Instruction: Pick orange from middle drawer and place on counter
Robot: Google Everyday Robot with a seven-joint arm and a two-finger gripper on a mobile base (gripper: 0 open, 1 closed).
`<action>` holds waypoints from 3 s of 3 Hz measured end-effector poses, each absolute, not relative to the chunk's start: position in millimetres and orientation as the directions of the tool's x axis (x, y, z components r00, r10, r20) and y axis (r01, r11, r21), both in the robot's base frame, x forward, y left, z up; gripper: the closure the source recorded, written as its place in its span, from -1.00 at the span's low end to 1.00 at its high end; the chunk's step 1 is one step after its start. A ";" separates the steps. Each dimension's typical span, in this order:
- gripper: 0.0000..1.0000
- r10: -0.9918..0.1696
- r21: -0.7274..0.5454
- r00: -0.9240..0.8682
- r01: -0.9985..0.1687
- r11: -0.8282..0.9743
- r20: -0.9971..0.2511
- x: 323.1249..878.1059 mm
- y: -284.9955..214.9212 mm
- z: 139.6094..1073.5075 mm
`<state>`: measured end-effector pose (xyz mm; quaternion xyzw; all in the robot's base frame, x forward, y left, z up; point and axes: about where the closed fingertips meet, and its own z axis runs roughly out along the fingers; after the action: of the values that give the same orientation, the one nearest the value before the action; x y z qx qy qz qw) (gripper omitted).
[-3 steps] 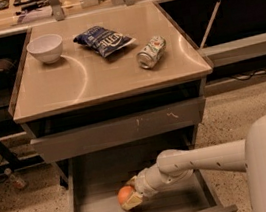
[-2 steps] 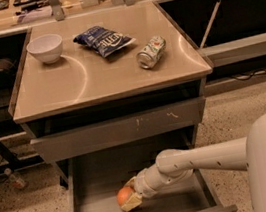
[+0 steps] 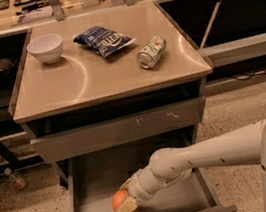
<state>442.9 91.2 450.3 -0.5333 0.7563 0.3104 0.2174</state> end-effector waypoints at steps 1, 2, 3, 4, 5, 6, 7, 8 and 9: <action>1.00 -0.689 0.203 -0.317 -0.948 0.244 -0.652 423.2 93.6 485.1; 1.00 -0.703 0.141 -0.275 -0.960 0.244 -0.655 422.1 100.0 528.2; 1.00 -0.715 0.078 -0.233 -0.967 0.243 -0.660 434.3 106.4 569.4; 1.00 -0.728 0.022 -0.198 -0.970 0.244 -0.657 458.0 113.1 614.2; 1.00 -0.741 -0.020 -0.177 -0.968 0.249 -0.648 480.9 116.7 652.4; 1.00 -0.741 -0.021 -0.177 -0.968 0.249 -0.648 480.8 116.7 652.4; 1.00 -0.746 -0.070 -0.149 -0.965 0.253 -0.649 481.8 110.9 677.1; 1.00 -0.748 -0.125 -0.123 -0.956 0.266 -0.652 495.7 103.2 721.3; 1.00 -0.754 -0.159 -0.105 -0.950 0.269 -0.649 518.8 98.7 762.2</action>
Offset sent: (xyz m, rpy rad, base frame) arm -0.0175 0.0144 0.1380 -0.0752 -0.1798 0.0028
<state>518.8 98.7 762.2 -0.5852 0.7276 0.1513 0.3243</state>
